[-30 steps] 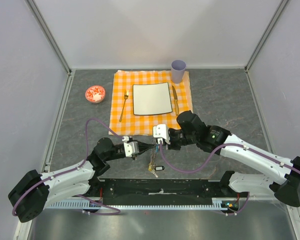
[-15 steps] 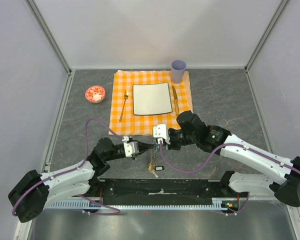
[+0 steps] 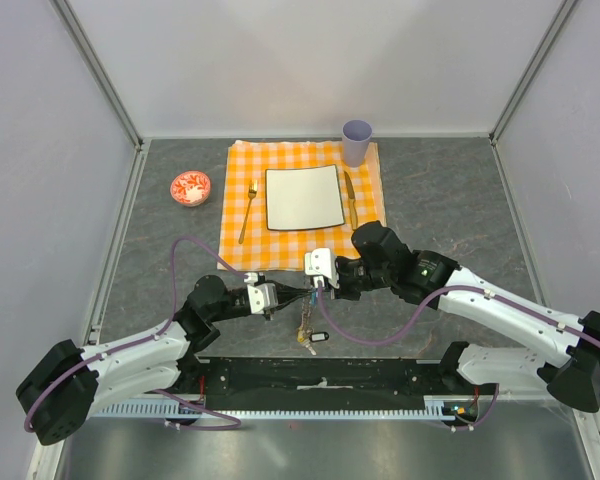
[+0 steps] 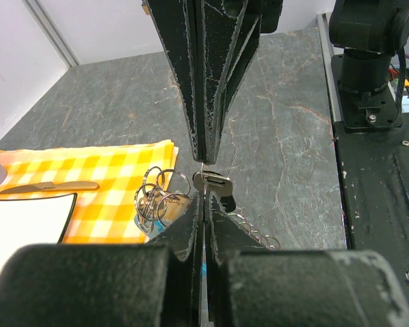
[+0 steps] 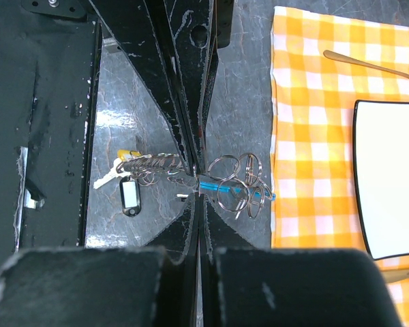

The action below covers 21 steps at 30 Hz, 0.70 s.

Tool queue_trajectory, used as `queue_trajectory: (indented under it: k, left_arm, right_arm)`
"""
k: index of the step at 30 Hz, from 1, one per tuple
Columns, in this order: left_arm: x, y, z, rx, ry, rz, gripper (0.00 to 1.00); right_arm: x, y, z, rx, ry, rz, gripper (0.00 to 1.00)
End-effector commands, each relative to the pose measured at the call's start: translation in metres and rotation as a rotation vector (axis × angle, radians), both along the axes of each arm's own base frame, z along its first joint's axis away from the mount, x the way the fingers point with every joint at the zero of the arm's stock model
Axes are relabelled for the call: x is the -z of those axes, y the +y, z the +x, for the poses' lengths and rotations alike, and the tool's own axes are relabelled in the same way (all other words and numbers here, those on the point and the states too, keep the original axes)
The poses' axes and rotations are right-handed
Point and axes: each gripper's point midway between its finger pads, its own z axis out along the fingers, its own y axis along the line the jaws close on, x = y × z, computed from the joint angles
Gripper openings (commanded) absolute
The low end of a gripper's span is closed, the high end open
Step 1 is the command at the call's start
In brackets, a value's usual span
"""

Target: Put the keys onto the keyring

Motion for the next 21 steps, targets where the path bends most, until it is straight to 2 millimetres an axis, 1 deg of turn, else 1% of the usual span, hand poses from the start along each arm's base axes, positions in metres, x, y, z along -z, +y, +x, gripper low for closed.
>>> queue_trajectory:
  k: [1, 5, 11, 21]
  left_arm:
    - [-0.034, -0.004, -0.001, 0.019, -0.041, -0.081, 0.02]
    - [-0.034, -0.005, 0.0, 0.017, -0.041, -0.081, 0.02]
    - [-0.033, -0.004, 0.002, 0.001, -0.033, -0.08, 0.02]
    - [-0.032, -0.004, 0.003, -0.002, -0.025, -0.079, 0.02]
  right_arm:
    - [-0.011, 0.008, -0.001, -0.018, -0.01, 0.043, 0.0]
    - [-0.011, 0.008, -0.001, -0.018, -0.01, 0.043, 0.0]
    - [-0.021, 0.004, -0.002, -0.012, -0.031, 0.068, 0.0]
    - [-0.018, 0.004, -0.005, -0.028, -0.017, 0.062, 0.0]
